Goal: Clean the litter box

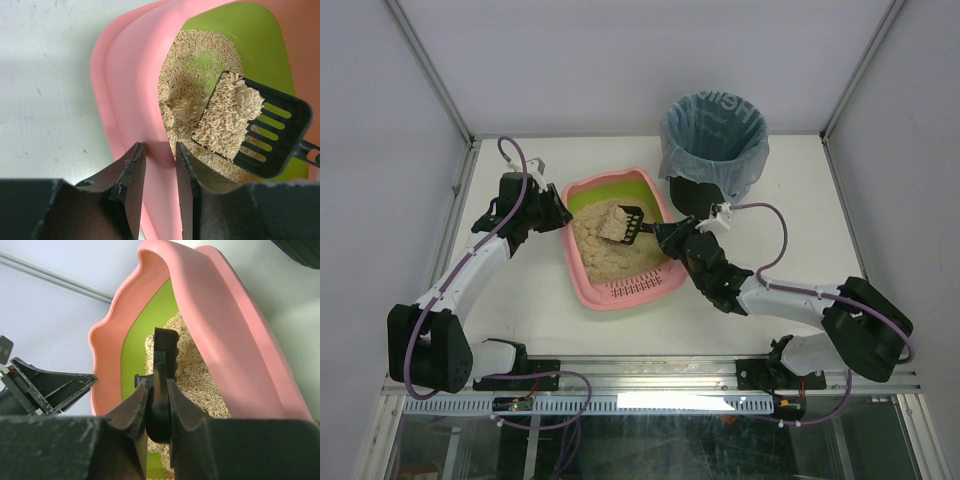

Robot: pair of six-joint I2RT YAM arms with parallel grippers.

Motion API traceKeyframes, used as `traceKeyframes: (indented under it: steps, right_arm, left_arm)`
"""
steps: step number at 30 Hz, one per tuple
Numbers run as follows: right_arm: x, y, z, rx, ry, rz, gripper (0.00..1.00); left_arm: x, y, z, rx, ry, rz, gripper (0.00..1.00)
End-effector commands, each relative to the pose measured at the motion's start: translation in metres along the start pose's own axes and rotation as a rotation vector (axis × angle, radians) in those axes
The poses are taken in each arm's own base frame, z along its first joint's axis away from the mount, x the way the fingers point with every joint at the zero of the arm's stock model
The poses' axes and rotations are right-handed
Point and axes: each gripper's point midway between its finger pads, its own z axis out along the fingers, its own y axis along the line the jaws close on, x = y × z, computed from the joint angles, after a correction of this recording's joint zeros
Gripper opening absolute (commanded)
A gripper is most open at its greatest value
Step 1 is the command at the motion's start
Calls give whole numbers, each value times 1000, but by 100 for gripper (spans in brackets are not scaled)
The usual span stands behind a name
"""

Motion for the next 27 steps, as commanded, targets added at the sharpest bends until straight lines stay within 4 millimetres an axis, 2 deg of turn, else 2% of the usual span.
traceKeyframes:
  steps: [1,12,20,23,24,27]
  right_arm:
    - [-35,30,-10,-104,-77,145,0]
    - [-61,21,-19,-189,36,295,0]
    - [-78,17,-22,-243,36,406,0]
    - [-69,31,-22,-299,95,424,0]
    - [-73,33,-22,-327,90,429,0]
    - [-87,13,-23,-283,19,482,0]
  left_arm:
    - [-18,-16,-7,48,-50,36,31]
    - [-22,-21,-12,71,-68,38,36]
    - [-32,-26,-23,94,-129,47,49]
    - [-36,-27,-27,93,-153,44,53]
    - [-38,-27,-28,92,-161,44,54]
    - [-41,-26,-32,89,-178,44,55]
